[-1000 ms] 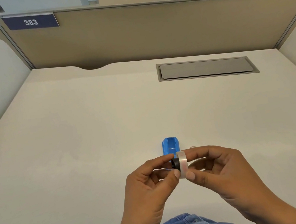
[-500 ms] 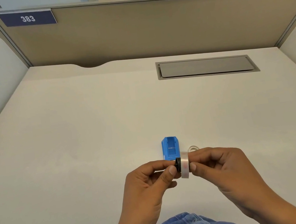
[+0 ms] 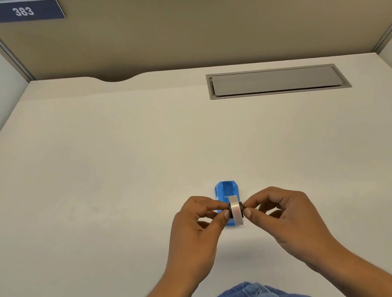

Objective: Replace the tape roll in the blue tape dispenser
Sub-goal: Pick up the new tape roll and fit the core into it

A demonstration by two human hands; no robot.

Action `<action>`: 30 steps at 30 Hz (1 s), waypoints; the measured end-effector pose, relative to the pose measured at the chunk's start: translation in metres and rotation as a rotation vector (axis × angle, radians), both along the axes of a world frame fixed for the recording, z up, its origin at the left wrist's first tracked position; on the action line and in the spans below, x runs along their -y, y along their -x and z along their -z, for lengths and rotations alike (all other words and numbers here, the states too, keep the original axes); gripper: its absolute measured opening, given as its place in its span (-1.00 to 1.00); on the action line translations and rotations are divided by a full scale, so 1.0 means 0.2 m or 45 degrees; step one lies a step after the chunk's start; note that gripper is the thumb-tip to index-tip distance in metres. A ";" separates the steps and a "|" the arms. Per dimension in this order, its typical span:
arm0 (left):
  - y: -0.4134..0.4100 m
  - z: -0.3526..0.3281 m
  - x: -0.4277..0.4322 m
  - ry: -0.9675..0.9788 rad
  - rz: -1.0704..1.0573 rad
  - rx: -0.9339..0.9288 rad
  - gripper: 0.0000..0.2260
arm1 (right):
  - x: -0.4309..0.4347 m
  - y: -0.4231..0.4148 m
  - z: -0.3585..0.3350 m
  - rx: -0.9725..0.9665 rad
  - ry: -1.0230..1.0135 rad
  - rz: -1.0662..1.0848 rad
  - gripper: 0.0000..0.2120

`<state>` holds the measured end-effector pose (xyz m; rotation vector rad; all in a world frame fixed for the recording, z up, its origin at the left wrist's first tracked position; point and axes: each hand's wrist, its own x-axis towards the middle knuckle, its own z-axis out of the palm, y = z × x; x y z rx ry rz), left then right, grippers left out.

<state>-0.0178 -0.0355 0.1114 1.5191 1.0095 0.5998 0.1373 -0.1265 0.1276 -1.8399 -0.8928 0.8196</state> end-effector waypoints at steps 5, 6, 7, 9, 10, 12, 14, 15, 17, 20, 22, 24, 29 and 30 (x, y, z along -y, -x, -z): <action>-0.10 0.12 -0.10 -0.105 0.002 -0.156 -0.88 | -0.13 -0.06 0.13 0.078 0.072 0.019 -0.86; -0.12 0.14 -0.12 -0.112 0.002 -0.178 -0.90 | -0.15 -0.08 0.16 0.095 0.084 0.021 -0.86; -0.14 0.17 -0.14 -0.120 0.000 -0.200 -0.90 | -0.17 -0.09 0.18 0.108 0.097 0.021 -0.85; -0.17 0.20 -0.17 -0.130 -0.003 -0.234 -0.91 | -0.21 -0.11 0.22 0.124 0.114 0.019 -0.85; -0.18 0.21 -0.19 -0.131 -0.003 -0.251 -0.91 | -0.23 -0.12 0.24 0.121 0.117 0.024 -0.85; -0.21 0.24 -0.21 -0.133 0.001 -0.286 -0.92 | -0.25 -0.15 0.28 0.114 0.121 0.037 -0.86; -0.24 0.27 -0.24 -0.135 0.008 -0.318 -0.91 | -0.27 -0.17 0.31 0.116 0.134 0.040 -0.88; -0.25 0.28 -0.24 -0.136 0.011 -0.328 -0.90 | -0.27 -0.18 0.33 0.115 0.141 0.039 -0.89; -0.26 0.32 -0.25 -0.126 0.015 -0.342 -0.90 | -0.28 -0.20 0.35 0.110 0.156 0.029 -0.89; -0.27 0.36 -0.25 -0.120 0.022 -0.384 -0.89 | -0.27 -0.21 0.39 0.114 0.179 0.003 -0.83; -0.27 0.38 -0.25 -0.112 0.017 -0.407 -0.90 | -0.28 -0.21 0.41 0.117 0.171 -0.005 -0.81; -0.27 0.39 -0.25 -0.120 0.008 -0.402 -0.90 | -0.29 -0.21 0.42 0.128 0.157 -0.005 -0.83; -0.28 0.40 -0.26 -0.139 -0.019 -0.365 -0.87 | -0.30 -0.21 0.43 0.147 0.153 -0.004 -0.85; -0.27 0.40 -0.26 -0.134 -0.026 -0.359 -0.84 | -0.30 -0.21 0.43 0.148 0.161 -0.009 -0.86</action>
